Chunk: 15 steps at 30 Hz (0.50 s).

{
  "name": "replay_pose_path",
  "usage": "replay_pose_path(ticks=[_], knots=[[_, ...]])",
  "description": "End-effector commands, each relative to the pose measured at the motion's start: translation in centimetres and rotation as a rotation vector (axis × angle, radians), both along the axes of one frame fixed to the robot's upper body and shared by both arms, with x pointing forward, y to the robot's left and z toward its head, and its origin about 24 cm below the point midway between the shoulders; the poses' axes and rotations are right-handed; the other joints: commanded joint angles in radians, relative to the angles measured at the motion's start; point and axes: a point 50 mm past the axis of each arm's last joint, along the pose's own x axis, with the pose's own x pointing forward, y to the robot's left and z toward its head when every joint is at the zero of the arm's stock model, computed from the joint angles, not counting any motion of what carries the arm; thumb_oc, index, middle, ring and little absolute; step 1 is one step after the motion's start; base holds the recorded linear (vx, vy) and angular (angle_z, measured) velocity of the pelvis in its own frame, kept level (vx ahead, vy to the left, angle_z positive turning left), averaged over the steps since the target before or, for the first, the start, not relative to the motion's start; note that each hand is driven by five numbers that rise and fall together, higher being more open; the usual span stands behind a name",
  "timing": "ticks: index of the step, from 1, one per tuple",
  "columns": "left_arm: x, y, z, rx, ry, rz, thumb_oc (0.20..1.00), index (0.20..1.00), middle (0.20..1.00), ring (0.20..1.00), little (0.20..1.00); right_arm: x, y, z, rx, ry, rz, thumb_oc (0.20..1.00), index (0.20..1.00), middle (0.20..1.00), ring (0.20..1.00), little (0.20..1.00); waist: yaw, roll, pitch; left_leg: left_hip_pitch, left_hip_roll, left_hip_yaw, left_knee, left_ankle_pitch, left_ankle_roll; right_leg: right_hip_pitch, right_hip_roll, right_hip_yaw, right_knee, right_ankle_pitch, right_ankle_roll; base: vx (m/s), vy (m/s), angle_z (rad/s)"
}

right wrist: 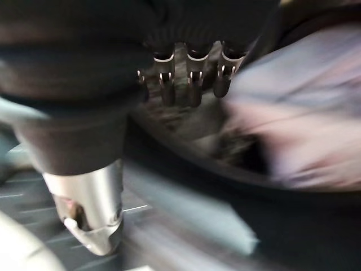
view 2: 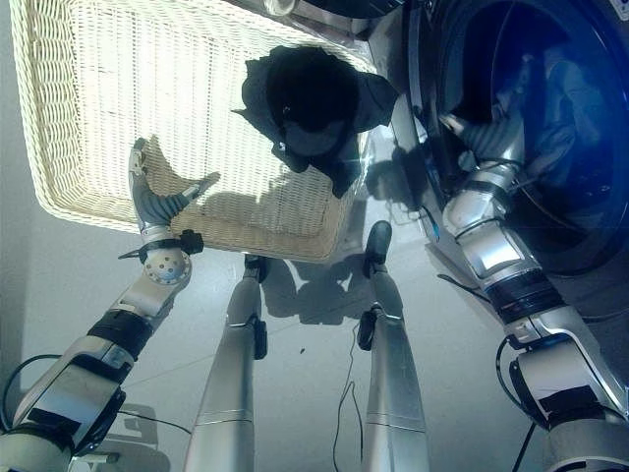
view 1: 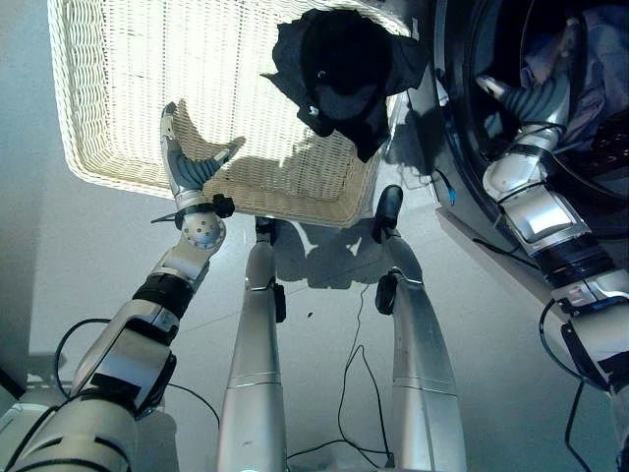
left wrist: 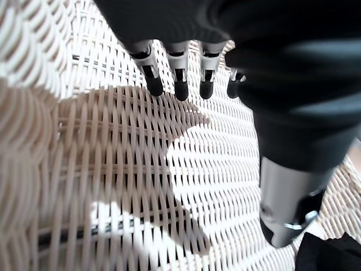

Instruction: Put the clothes into the washing machine.

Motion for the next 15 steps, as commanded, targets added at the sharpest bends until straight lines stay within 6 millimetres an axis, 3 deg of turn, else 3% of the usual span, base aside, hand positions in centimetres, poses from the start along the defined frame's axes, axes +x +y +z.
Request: replay_pose_path(ticks=[1,5,6,15], knots=[[-0.1,-0.9,-0.1,-0.015,-0.039,0.006,1.0,1.0,1.0,1.0,1.0,-0.6,1.0,-0.7,-0.155,-0.017,0.02,1.0,1.0,1.0,1.0,1.0,-0.032,0.054,-0.02,-0.003,-0.105,0.026,0.03,-0.026,0.095,0.049,0.072,-0.085,-0.017,0.017,0.07,0.0,0.0,0.0],[-0.2,-1.0,-0.4,-0.018,-0.037,0.003,1.0,1.0,1.0,1.0,1.0,-0.9,2.2,-1.1,-0.204,-0.023,0.059,1.0,1.0,1.0,1.0,1.0,-0.03,0.057,-0.02,0.0,-0.108,0.025,0.03,-0.024,0.095,0.051,0.071,-0.085,-0.018,0.018,0.069,0.0,0.0,0.0],[-0.3,-1.4,-0.6,-0.025,-0.039,-0.002,1.0,1.0,1.0,1.0,1.0,-1.5,3.8,-0.9,-0.261,-0.039,0.124,1.0,1.0,1.0,1.0,1.0,-0.028,0.062,-0.02,0.001,-0.109,0.029,0.028,-0.02,0.094,0.052,0.071,-0.084,-0.019,0.017,0.067,0.0,0.0,0.0],[-0.4,-2.0,-0.8,-0.025,-0.043,-0.003,1.0,1.0,1.0,1.0,1.0,-2.5,7.0,-1.0,-0.426,-0.025,0.283,1.0,1.0,1.0,1.0,1.0,-0.024,0.059,-0.02,-0.002,-0.108,0.031,0.029,-0.012,0.093,0.053,0.073,-0.089,-0.018,0.02,0.064,0.0,0.0,0.0]])
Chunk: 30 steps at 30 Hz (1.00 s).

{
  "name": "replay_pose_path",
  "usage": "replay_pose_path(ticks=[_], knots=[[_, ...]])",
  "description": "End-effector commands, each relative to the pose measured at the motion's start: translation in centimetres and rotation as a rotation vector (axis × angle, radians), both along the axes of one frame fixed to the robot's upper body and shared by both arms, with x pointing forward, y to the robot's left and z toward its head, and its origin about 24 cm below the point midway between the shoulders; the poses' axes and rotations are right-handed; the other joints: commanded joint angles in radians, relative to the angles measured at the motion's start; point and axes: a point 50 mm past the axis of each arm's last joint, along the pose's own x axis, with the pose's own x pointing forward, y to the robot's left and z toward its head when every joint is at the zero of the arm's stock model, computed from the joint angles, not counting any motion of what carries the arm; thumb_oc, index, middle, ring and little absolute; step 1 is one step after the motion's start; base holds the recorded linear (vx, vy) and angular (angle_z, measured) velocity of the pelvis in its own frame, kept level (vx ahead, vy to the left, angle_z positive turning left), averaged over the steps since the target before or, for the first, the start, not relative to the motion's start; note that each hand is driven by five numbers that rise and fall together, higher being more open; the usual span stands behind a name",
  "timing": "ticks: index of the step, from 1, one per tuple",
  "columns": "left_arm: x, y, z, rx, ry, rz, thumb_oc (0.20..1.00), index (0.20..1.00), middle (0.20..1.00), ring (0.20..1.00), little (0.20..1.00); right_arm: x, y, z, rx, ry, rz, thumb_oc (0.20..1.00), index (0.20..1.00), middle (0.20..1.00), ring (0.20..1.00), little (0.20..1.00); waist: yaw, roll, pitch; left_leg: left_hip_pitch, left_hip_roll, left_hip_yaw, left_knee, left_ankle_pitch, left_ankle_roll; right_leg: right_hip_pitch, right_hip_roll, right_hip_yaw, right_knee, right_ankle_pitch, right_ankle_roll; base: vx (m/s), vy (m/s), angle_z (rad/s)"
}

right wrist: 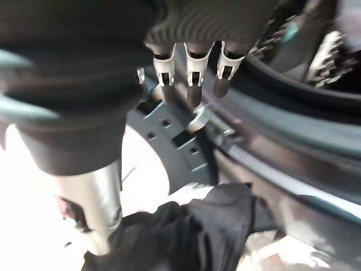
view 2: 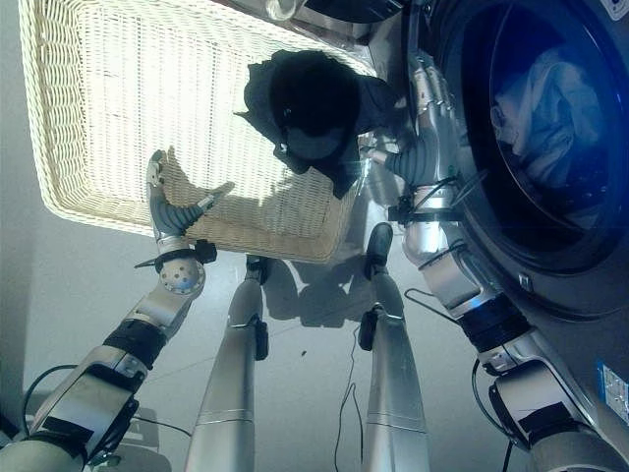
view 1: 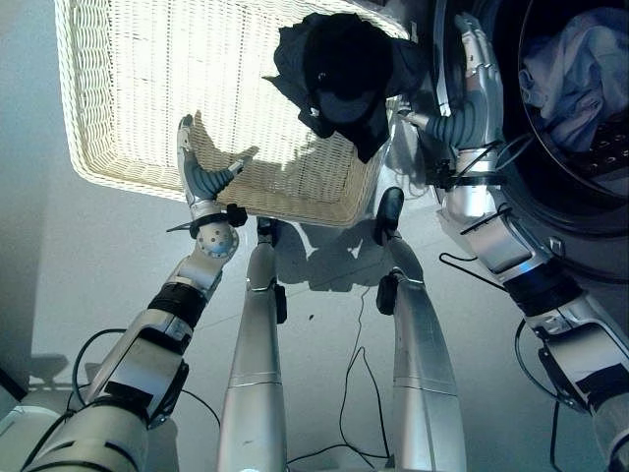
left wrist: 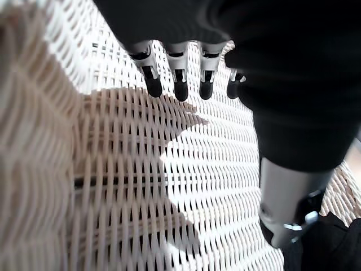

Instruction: Put the clothes into the washing machine.

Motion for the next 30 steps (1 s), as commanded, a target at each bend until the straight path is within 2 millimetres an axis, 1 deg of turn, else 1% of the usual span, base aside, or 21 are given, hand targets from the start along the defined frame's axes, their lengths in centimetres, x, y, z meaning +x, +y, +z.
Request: replay_pose_path(ticks=[1,2,3,5,6,11,14,16,18,19,20,22,23,25,26,30], knots=[[-0.2,-0.4,1.1,-0.02,-0.077,0.016,1.0,1.0,1.0,1.0,1.0,-2.2,2.5,1.0,-0.15,-0.096,0.143,1.0,1.0,1.0,1.0,1.0,-0.024,0.058,-0.02,-0.012,-0.105,0.024,0.029,-0.012,0.093,0.055,0.077,-0.097,-0.033,0.025,0.063,0.0,0.0,0.0],[-0.2,-0.4,1.3,-0.018,-0.08,0.02,1.0,1.0,1.0,1.0,1.0,-2.6,3.4,1.1,-0.21,-0.096,0.171,1.0,1.0,1.0,1.0,1.0,-0.022,0.057,-0.02,-0.01,-0.107,0.024,0.03,-0.009,0.092,0.058,0.078,-0.098,-0.032,0.025,0.063,0.0,0.0,0.0],[-0.2,-0.4,1.3,-0.019,-0.081,0.02,1.0,1.0,1.0,1.0,1.0,-2.6,3.5,1.1,-0.213,-0.096,0.173,1.0,1.0,1.0,1.0,1.0,-0.022,0.057,-0.02,-0.01,-0.107,0.024,0.029,-0.009,0.092,0.058,0.077,-0.099,-0.032,0.025,0.063,0.0,0.0,0.0],[-0.1,-0.5,1.4,-0.019,-0.083,0.018,1.0,1.0,1.0,1.0,1.0,-2.7,4.4,1.2,-0.258,-0.105,0.194,1.0,1.0,1.0,1.0,1.0,-0.017,0.058,-0.02,-0.013,-0.109,0.022,0.035,-0.007,0.091,0.057,0.076,-0.101,-0.029,0.026,0.062,0.0,-0.009,0.02],[-0.1,-0.5,1.5,-0.019,-0.083,0.018,1.0,1.0,1.0,1.0,1.0,-2.7,4.5,1.2,-0.263,-0.107,0.196,1.0,1.0,1.0,1.0,1.0,-0.016,0.058,-0.02,-0.013,-0.109,0.022,0.035,-0.007,0.091,0.057,0.075,-0.102,-0.029,0.026,0.062,0.0,-0.013,0.05],[0.3,-1.0,1.9,-0.009,-0.081,-0.003,1.0,1.0,1.0,1.0,1.0,-2.7,6.3,2.1,-0.316,-0.141,0.206,1.0,1.0,1.0,1.0,1.0,0.0,0.064,-0.02,-0.015,-0.116,0.013,0.038,-0.003,0.089,0.058,0.07,-0.107,-0.031,0.027,0.062,0.0,-0.003,0.01],[0.4,-1.1,2.0,-0.007,-0.078,-0.009,1.0,1.0,1.0,1.0,1.0,-2.5,6.7,2.3,-0.325,-0.137,0.198,1.0,1.0,1.0,1.0,1.0,0.005,0.066,-0.02,-0.016,-0.117,0.012,0.04,-0.002,0.088,0.057,0.069,-0.109,-0.03,0.027,0.061,0.0,0.0,0.0],[0.5,-1.2,2.2,-0.003,-0.076,-0.016,1.0,1.0,1.0,1.0,1.0,-2.0,7.1,2.6,-0.332,-0.126,0.175,1.0,1.0,1.0,1.0,1.0,0.01,0.068,-0.02,-0.017,-0.12,0.01,0.041,0.0,0.088,0.059,0.069,-0.11,-0.032,0.028,0.06,0.01,-0.011,0.05],[0.7,-1.3,2.5,0.001,-0.076,-0.026,1.0,1.0,1.0,1.0,1.0,-1.1,7.4,2.6,-0.345,-0.094,0.126,1.0,1.0,1.0,1.0,1.0,0.019,0.072,-0.02,-0.022,-0.122,0.006,0.045,0.001,0.087,0.053,0.065,-0.114,-0.028,0.029,0.059,0.01,-0.006,0.06],[0.7,-1.3,2.5,0.001,-0.076,-0.026,1.0,1.0,1.0,1.0,1.0,-1.1,7.4,2.6,-0.345,-0.095,0.126,1.0,1.0,1.0,1.0,1.0,0.018,0.072,-0.02,-0.022,-0.122,0.006,0.045,0.001,0.087,0.053,0.065,-0.114,-0.028,0.029,0.059,0.02,-0.009,0.03],[0.8,-1.4,2.7,0.005,-0.075,-0.034,1.0,1.0,1.0,1.0,1.0,-0.1,7.4,2.5,-0.356,-0.05,0.064,1.0,1.0,1.0,1.0,1.0,0.024,0.074,-0.02,-0.024,-0.125,0.003,0.048,0.002,0.087,0.05,0.064,-0.114,-0.026,0.029,0.057,0.0,0.0,0.0],[0.9,-1.5,2.8,0.007,-0.075,-0.039,1.0,1.0,1.0,1.0,1.0,0.4,7.3,2.4,-0.355,-0.033,0.033,1.0,1.0,1.0,1.0,1.0,0.028,0.076,-0.02,-0.025,-0.126,0.001,0.047,0.003,0.088,0.05,0.063,-0.116,-0.026,0.029,0.056,0.0,0.0,0.0],[1.1,-1.7,3.0,0.01,-0.074,-0.043,1.0,1.0,1.0,1.0,1.0,1.8,6.9,1.8,-0.362,0.037,-0.056,1.0,1.0,1.0,1.0,1.0,0.032,0.078,-0.02,-0.027,-0.127,0.001,0.051,0.003,0.087,0.048,0.061,-0.118,-0.025,0.03,0.055,0.0,0.0,0.0],[1.3,-1.9,3.3,0.012,-0.074,-0.051,1.0,1.0,1.0,1.0,1.0,3.4,6.0,1.2,-0.372,0.12,-0.155,1.0,1.0,1.0,1.0,1.0,0.039,0.082,-0.02,-0.026,-0.129,-0.001,0.049,0.005,0.087,0.048,0.058,-0.121,-0.025,0.034,0.054,0.01,-0.003,0.03],[1.3,-1.9,3.3,0.011,-0.075,-0.052,1.0,1.0,1.0,1.0,1.0,3.5,5.9,1.2,-0.374,0.123,-0.161,1.0,1.0,1.0,1.0,1.0,0.039,0.082,-0.02,-0.026,-0.129,-0.002,0.049,0.005,0.088,0.047,0.058,-0.122,-0.026,0.034,0.054,0.0,0.0,0.0],[1.7,-2.4,4.3,0.021,-0.086,-0.07,1.0,1.0,1.0,1.0,1.0,6.1,3.7,0.4,-0.423,0.254,-0.349,1.0,1.0,1.0,1.0,1.0,0.054,0.093,-0.02,-0.035,-0.133,-0.005,0.046,0.01,0.09,0.04,0.05,-0.133,-0.026,0.042,0.052,0.0,0.0,0.0]])
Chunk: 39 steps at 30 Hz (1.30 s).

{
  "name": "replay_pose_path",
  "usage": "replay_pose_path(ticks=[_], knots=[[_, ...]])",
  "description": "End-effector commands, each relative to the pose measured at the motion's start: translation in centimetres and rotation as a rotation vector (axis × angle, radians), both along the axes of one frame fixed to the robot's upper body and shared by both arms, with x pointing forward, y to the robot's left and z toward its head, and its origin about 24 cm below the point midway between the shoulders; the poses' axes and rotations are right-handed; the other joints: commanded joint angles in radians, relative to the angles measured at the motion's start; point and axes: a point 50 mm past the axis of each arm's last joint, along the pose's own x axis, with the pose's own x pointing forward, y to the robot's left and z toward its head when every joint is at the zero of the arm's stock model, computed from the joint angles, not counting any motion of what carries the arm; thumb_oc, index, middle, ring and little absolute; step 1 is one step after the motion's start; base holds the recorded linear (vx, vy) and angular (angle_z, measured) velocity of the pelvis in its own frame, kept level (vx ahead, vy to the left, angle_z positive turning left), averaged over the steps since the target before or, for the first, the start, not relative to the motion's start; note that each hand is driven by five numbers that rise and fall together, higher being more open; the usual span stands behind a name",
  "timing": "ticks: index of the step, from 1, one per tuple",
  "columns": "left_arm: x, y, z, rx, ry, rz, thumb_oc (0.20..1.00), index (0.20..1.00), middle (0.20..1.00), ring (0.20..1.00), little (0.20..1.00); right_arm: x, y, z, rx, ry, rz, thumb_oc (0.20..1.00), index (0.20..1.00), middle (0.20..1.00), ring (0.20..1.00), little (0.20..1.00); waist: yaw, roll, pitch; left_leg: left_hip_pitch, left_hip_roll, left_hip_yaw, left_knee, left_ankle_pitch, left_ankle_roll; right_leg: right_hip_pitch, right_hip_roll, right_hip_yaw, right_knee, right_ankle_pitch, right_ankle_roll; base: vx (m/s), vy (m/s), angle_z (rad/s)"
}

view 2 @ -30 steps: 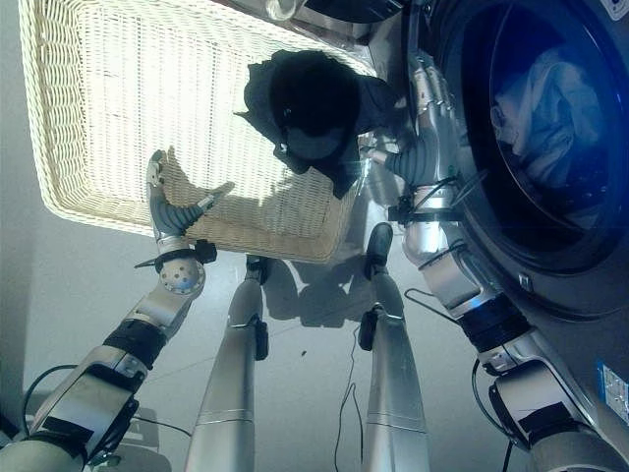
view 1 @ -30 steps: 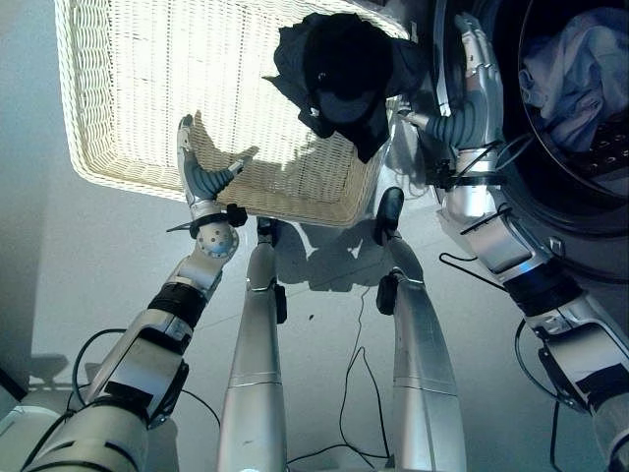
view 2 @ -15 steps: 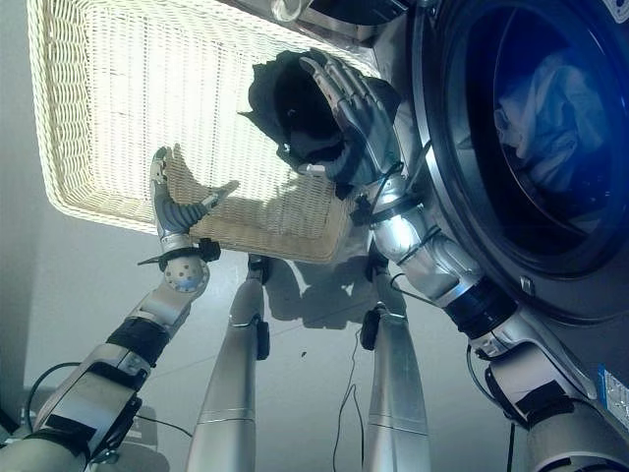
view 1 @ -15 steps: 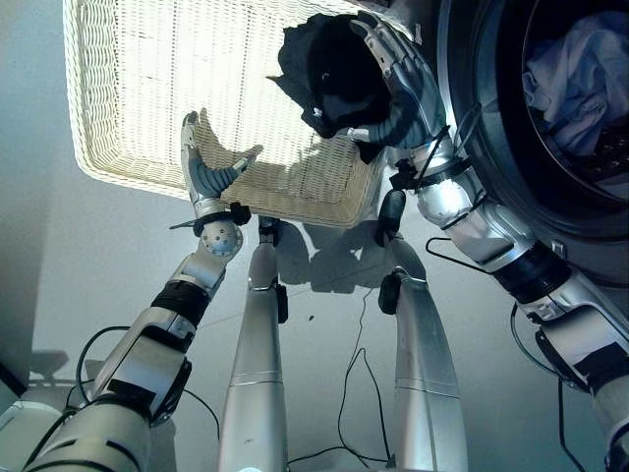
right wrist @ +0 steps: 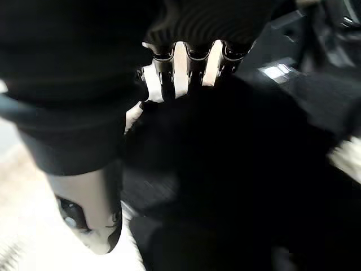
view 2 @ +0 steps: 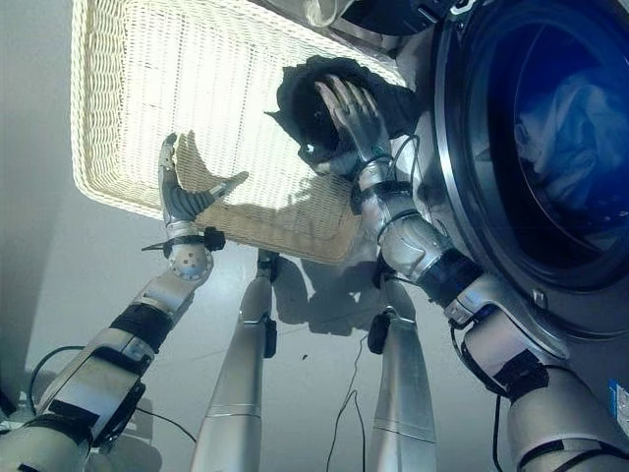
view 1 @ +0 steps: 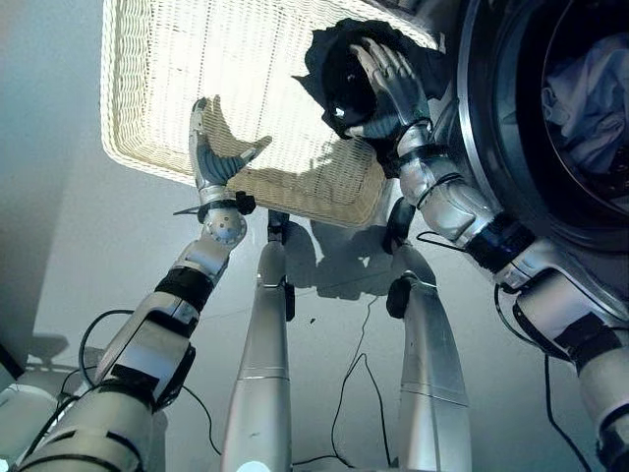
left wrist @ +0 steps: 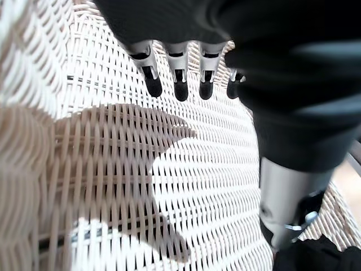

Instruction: Put the clothes into the washing machine.

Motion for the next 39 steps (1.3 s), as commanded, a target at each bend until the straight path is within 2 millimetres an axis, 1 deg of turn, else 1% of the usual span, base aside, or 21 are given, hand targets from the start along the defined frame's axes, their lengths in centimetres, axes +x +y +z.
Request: replay_pose_path(ticks=[1,6,14,15,16,17,18,19,23,32,35,38,39], knots=[[0.2,-0.7,1.7,-0.069,-0.063,-0.026,1.0,1.0,1.0,1.0,1.0,0.4,-0.1,0.8,-0.055,0.006,-0.058,1.0,1.0,1.0,1.0,1.0,-0.029,0.086,-0.017,-0.044,-0.129,0.028,0.044,-0.007,0.109,0.052,0.059,-0.113,-0.108,0.08,0.071,0.0,0.0,0.0],[0.4,-1.6,2.1,-0.06,-0.069,-0.049,1.0,1.0,1.0,1.0,1.0,1.9,-2.0,0.3,-0.109,0.087,-0.212,1.0,1.0,1.0,1.0,1.0,-0.015,0.099,-0.017,-0.048,-0.136,0.02,0.037,0.001,0.113,0.045,0.054,-0.12,-0.11,0.093,0.07,0.01,-0.009,0.02],[0.4,-2.0,2.1,-0.06,-0.068,-0.063,1.0,1.0,1.0,1.0,1.0,2.2,-2.7,0.2,-0.137,0.094,-0.268,1.0,1.0,1.0,1.0,1.0,-0.009,0.108,-0.017,-0.052,-0.14,0.018,0.04,0.003,0.116,0.041,0.055,-0.12,-0.104,0.095,0.07,0.0,-0.001,0.01],[0.4,-2.1,2.0,-0.06,-0.067,-0.069,1.0,1.0,1.0,1.0,1.0,2.3,-3.0,0.2,-0.163,0.085,-0.296,1.0,1.0,1.0,1.0,1.0,-0.008,0.11,-0.017,-0.05,-0.141,0.019,0.039,0.005,0.118,0.042,0.055,-0.12,-0.106,0.097,0.071,0.02,0.005,0.03],[0.5,-2.5,2.1,-0.063,-0.073,-0.079,1.0,1.0,1.0,1.0,1.0,2.5,-3.4,0.4,-0.224,0.066,-0.359,1.0,1.0,1.0,1.0,1.0,-0.007,0.114,-0.017,-0.051,-0.141,0.02,0.037,0.007,0.119,0.04,0.055,-0.119,-0.109,0.1,0.072,0.02,0.007,0.04],[0.5,-2.6,2.1,-0.063,-0.075,-0.082,1.0,1.0,1.0,1.0,1.0,2.5,-3.4,0.5,-0.239,0.06,-0.372,1.0,1.0,1.0,1.0,1.0,-0.007,0.115,-0.017,-0.051,-0.142,0.02,0.037,0.007,0.12,0.04,0.054,-0.119,-0.11,0.101,0.072,0.0,0.0,0.0],[0.5,-2.8,2.2,-0.065,-0.079,-0.089,1.0,1.0,1.0,1.0,1.0,2.5,-3.8,0.7,-0.259,0.043,-0.407,0.928,0.928,0.928,0.928,0.928,-0.005,0.118,-0.017,-0.051,-0.142,0.019,0.036,0.007,0.121,0.039,0.053,-0.118,-0.113,0.103,0.072,0.02,0.019,0.04],[0.5,-3.0,2.3,-0.068,-0.085,-0.099,1.0,1.0,1.0,1.0,1.0,2.6,-4.2,0.8,-0.27,0.035,-0.442,0.2,0.2,0.2,0.2,0.2,-0.003,0.123,-0.017,-0.051,-0.144,0.017,0.035,0.007,0.122,0.039,0.053,-0.116,-0.116,0.106,0.072,0.02,0.02,0.05],[0.3,-3.4,2.1,-0.074,-0.093,-0.106,1.0,1.0,1.0,1.0,1.0,2.7,-4.9,0.7,-0.283,0.022,-0.477,0.2,0.2,0.2,0.2,0.2,-0.001,0.129,-0.017,-0.055,-0.146,0.017,0.039,0.007,0.125,0.034,0.054,-0.112,-0.113,0.108,0.072,0.01,0.011,0.02],[0.1,-3.7,2.0,-0.102,-0.11,-0.114,1.0,1.0,1.0,1.0,1.0,2.7,-6.6,0.7,-0.384,-0.009,-0.55,0.2,0.2,0.2,0.2,0.2,-0.002,0.134,-0.017,-0.065,-0.149,0.016,0.037,0.012,0.132,0.024,0.056,-0.109,-0.115,0.115,0.07,0.0,0.0,0.0],[0.0,-3.6,1.9,-0.111,-0.111,-0.114,1.0,1.0,1.0,1.0,1.0,2.6,-7.2,0.3,-0.36,0.002,-0.556,0.2,0.2,0.2,0.2,0.2,-0.004,0.133,-0.017,-0.067,-0.15,0.015,0.036,0.013,0.133,0.022,0.058,-0.109,-0.117,0.116,0.069,0.0,0.0,0.0],[0.0,-3.6,1.8,-0.113,-0.111,-0.112,1.0,1.0,1.0,1.0,1.0,2.6,-7.3,0.2,-0.345,0.006,-0.553,0.2,0.2,0.2,0.2,0.2,-0.006,0.132,-0.017,-0.067,-0.15,0.015,0.036,0.013,0.133,0.021,0.059,-0.108,-0.117,0.116,0.068,0.0,0.0,0.0],[0.0,-3.7,1.8,-0.119,-0.111,-0.111,1.0,1.0,1.0,1.0,1.0,2.7,-7.5,-0.1,-0.298,0.02,-0.539,0.2,0.2,0.2,0.2,0.2,-0.008,0.131,-0.017,-0.068,-0.147,0.015,0.036,0.013,0.133,0.02,0.061,-0.107,-0.115,0.115,0.067,0.0,0.0,0.0]])
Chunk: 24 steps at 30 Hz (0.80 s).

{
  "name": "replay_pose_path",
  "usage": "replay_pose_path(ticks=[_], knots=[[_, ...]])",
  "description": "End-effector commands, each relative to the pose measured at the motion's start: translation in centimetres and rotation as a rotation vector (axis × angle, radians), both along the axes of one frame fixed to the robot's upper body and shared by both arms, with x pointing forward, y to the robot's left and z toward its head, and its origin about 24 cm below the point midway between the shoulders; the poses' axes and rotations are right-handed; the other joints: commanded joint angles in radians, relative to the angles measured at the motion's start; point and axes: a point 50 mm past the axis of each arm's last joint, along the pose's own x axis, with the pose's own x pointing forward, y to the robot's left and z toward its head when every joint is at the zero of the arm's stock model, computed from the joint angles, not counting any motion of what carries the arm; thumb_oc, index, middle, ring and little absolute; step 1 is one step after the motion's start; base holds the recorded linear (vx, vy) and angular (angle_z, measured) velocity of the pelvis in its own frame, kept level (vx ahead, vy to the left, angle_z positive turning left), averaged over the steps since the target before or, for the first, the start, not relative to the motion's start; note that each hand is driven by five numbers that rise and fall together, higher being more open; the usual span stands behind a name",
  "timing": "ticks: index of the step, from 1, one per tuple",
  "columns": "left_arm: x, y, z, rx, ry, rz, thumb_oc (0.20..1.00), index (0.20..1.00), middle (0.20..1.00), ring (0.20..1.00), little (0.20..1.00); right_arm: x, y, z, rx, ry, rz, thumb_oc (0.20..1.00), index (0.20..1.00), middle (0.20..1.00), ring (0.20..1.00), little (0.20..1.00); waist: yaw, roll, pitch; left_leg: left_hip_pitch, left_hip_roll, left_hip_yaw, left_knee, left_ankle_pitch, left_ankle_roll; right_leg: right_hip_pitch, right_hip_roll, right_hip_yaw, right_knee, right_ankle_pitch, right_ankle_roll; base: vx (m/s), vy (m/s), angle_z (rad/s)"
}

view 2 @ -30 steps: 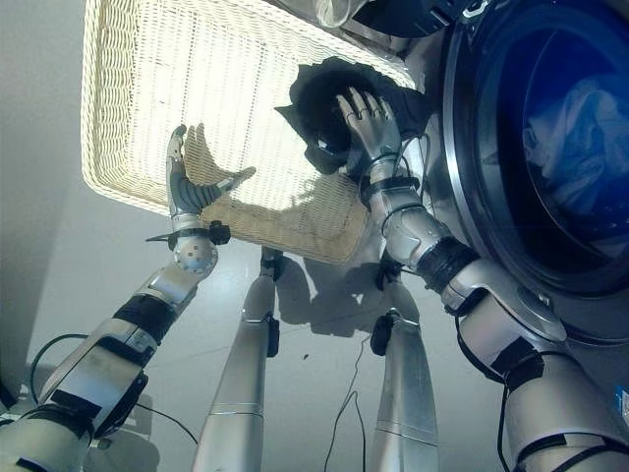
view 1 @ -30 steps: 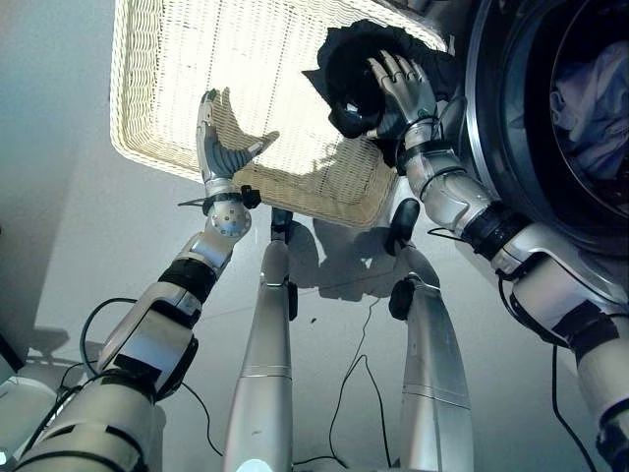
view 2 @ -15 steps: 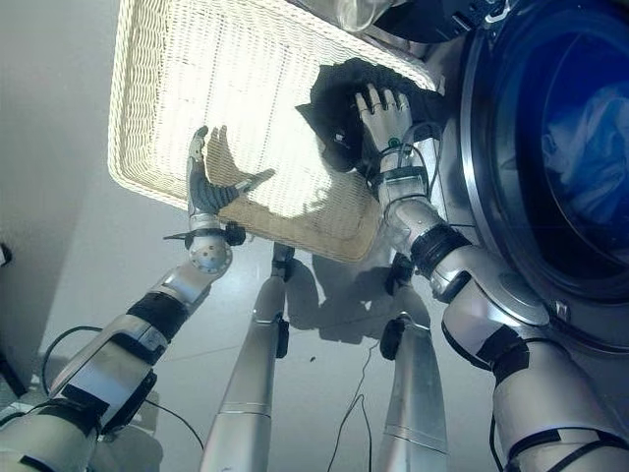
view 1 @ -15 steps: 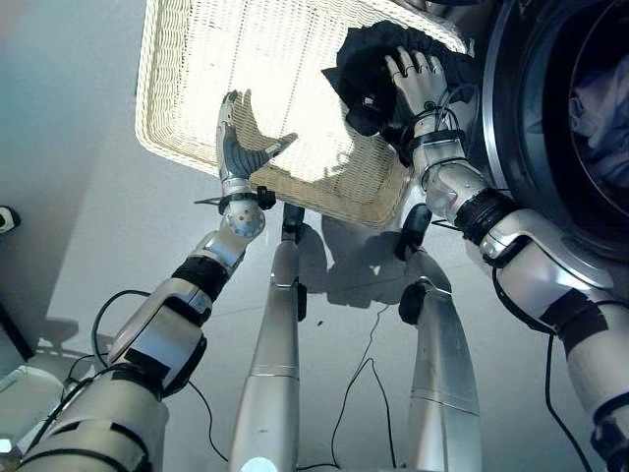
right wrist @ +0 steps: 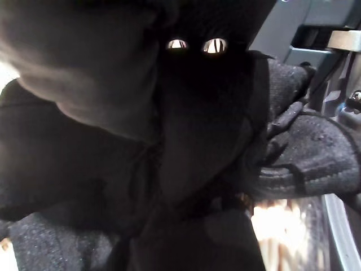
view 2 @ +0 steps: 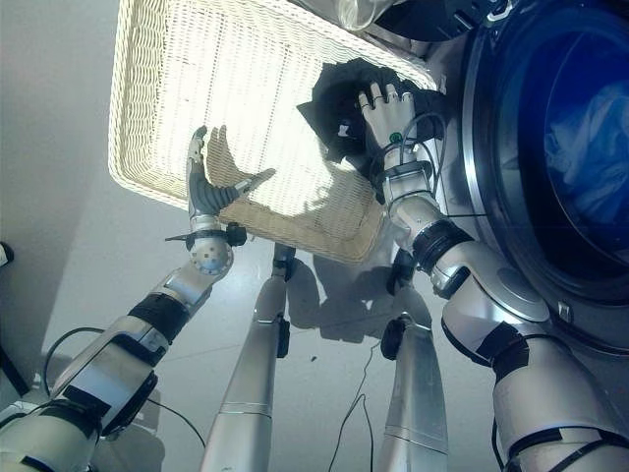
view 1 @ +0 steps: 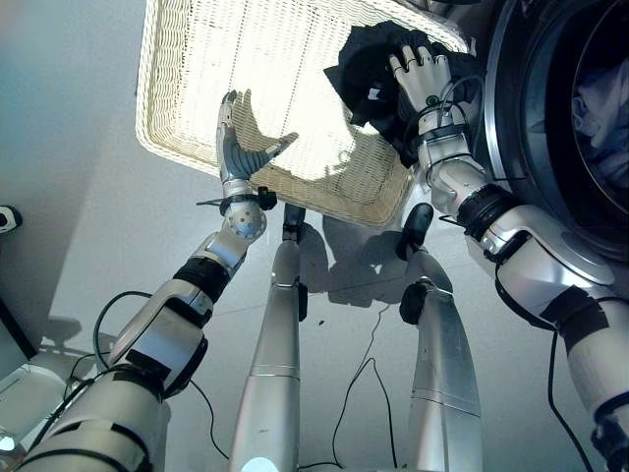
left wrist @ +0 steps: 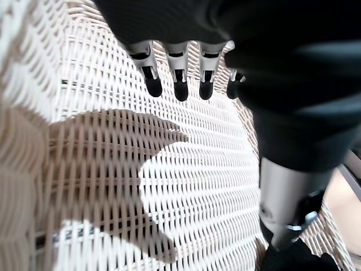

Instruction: Put the clothes into the washing machine.

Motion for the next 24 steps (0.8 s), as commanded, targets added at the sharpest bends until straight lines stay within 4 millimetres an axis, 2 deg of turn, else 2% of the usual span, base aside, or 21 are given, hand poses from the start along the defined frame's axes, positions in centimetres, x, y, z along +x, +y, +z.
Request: replay_pose_path(ticks=[1,4,7,8,10,11,12,13,14,16,17,19,20,24], knots=[[-0.4,-0.9,1.5,-0.094,-0.096,-0.027,1.0,1.0,1.0,1.0,1.0,0.4,-5.1,-1.9,0.072,0.094,-0.174,0.2,0.2,0.2,0.2,0.2,-0.033,0.085,0.004,-0.042,-0.135,0.047,0.048,-0.01,0.133,0.032,0.077,-0.079,-0.125,0.116,0.068,0.0,0.0,0.0],[-0.4,-0.9,1.3,-0.103,-0.096,-0.026,1.0,1.0,1.0,1.0,1.0,0.5,-5.4,-3.0,0.361,0.148,-0.069,0.2,0.2,0.2,0.2,0.2,-0.036,0.086,0.004,-0.043,-0.135,0.048,0.047,-0.01,0.133,0.031,0.08,-0.078,-0.128,0.115,0.066,0.0,0.0,0.0],[-0.5,-0.7,1.4,-0.112,-0.095,-0.023,1.0,1.0,1.0,1.0,1.0,0.6,-4.3,-4.0,0.76,0.22,0.115,0.2,0.2,0.2,0.2,0.2,-0.04,0.086,0.004,-0.046,-0.133,0.049,0.047,-0.01,0.13,0.024,0.081,-0.074,-0.123,0.112,0.063,0.0,0.0,0.0],[-0.5,-0.7,1.3,-0.112,-0.095,-0.022,1.0,1.0,1.0,1.0,1.0,0.6,-4.2,-4.2,0.812,0.245,0.148,0.2,0.2,0.2,0.2,0.2,-0.04,0.085,0.004,-0.047,-0.133,0.049,0.048,-0.011,0.129,0.023,0.081,-0.073,-0.123,0.112,0.063,0.0,0.0,0.0],[-0.7,0.0,1.1,-0.118,-0.094,-0.012,1.0,1.0,1.0,1.0,1.0,0.3,-2.7,-4.6,1.113,0.289,0.359,0.2,0.2,0.2,0.2,0.2,-0.046,0.08,0.004,-0.049,-0.13,0.051,0.052,-0.015,0.125,0.018,0.083,-0.069,-0.114,0.105,0.06,0.0,0.0,0.0],[-0.7,0.2,1.1,-0.119,-0.093,-0.011,1.0,1.0,1.0,1.0,1.0,0.2,-2.5,-4.7,1.151,0.302,0.389,0.2,0.2,0.2,0.2,0.2,-0.047,0.079,0.004,-0.049,-0.129,0.052,0.052,-0.015,0.124,0.018,0.083,-0.068,-0.114,0.104,0.06,0.01,0.037,0.0],[-0.9,0.9,0.9,-0.129,-0.091,0.002,1.0,1.0,1.0,1.0,1.0,-0.4,-2.0,-4.7,1.323,0.322,0.548,0.2,0.2,0.2,0.2,0.2,-0.056,0.073,0.004,-0.045,-0.125,0.055,0.054,-0.018,0.122,0.019,0.085,-0.067,-0.111,0.1,0.059,0.0,0.033,0.0],[-0.9,1.1,0.8,-0.129,-0.09,0.005,1.0,1.0,1.0,1.0,1.0,-0.5,-1.9,-4.7,1.357,0.309,0.577,0.2,0.2,0.2,0.2,0.2,-0.057,0.07,0.004,-0.045,-0.123,0.057,0.055,-0.019,0.121,0.018,0.085,-0.065,-0.109,0.099,0.059,0.0,0.048,-0.01],[-1.1,1.4,0.7,-0.134,-0.09,0.018,1.0,1.0,1.0,1.0,1.0,-1.1,-1.7,-4.6,1.448,0.298,0.682,0.2,0.2,0.2,0.2,0.2,-0.067,0.061,0.004,-0.044,-0.117,0.062,0.058,-0.021,0.116,0.017,0.087,-0.062,-0.105,0.097,0.06,0.0,0.0,0.0],[-1.2,1.6,0.6,-0.137,-0.091,0.027,1.0,1.0,1.0,1.0,1.0,-1.4,-1.9,-4.5,1.499,0.294,0.739,0.2,0.2,0.2,0.2,0.2,-0.073,0.056,0.004,-0.044,-0.115,0.064,0.055,-0.021,0.115,0.017,0.089,-0.061,-0.105,0.096,0.061,0.0,0.015,-0.02],[-1.3,1.9,0.6,-0.147,-0.093,0.043,1.0,1.0,1.0,1.0,1.0,-2.1,-2.2,-4.4,1.573,0.267,0.846,0.2,0.2,0.2,0.2,0.2,-0.085,0.047,0.004,-0.045,-0.106,0.071,0.056,-0.024,0.112,0.014,0.09,-0.057,-0.103,0.094,0.063,0.0,0.029,-0.06],[-1.3,2.0,0.5,-0.148,-0.093,0.045,1.0,1.0,1.0,1.0,1.0,-2.3,-2.3,-4.4,1.582,0.263,0.863,0.2,0.2,0.2,0.2,0.2,-0.087,0.046,0.004,-0.044,-0.105,0.072,0.055,-0.024,0.112,0.014,0.091,-0.055,-0.102,0.093,0.063,-0.01,0.02,-0.04],[-1.5,2.4,0.4,-0.152,-0.096,0.062,1.0,1.0,1.0,1.0,1.0,-3.2,-2.9,-3.9,1.6,0.208,0.967,0.2,0.2,0.2,0.2,0.2,-0.1,0.036,0.004,-0.042,-0.099,0.075,0.051,-0.025,0.11,0.014,0.095,-0.05,-0.102,0.093,0.067,-0.01,0.015,-0.04],[-1.7,2.8,0.1,-0.159,-0.096,0.084,1.0,1.0,1.0,1.0,1.0,-4.5,-3.4,-2.9,1.649,0.134,1.12,0.2,0.2,0.2,0.2,0.2,-0.113,0.027,0.004,-0.036,-0.093,0.076,0.046,-0.028,0.107,0.018,0.099,-0.043,-0.102,0.091,0.071,-0.01,0.014,-0.05]])
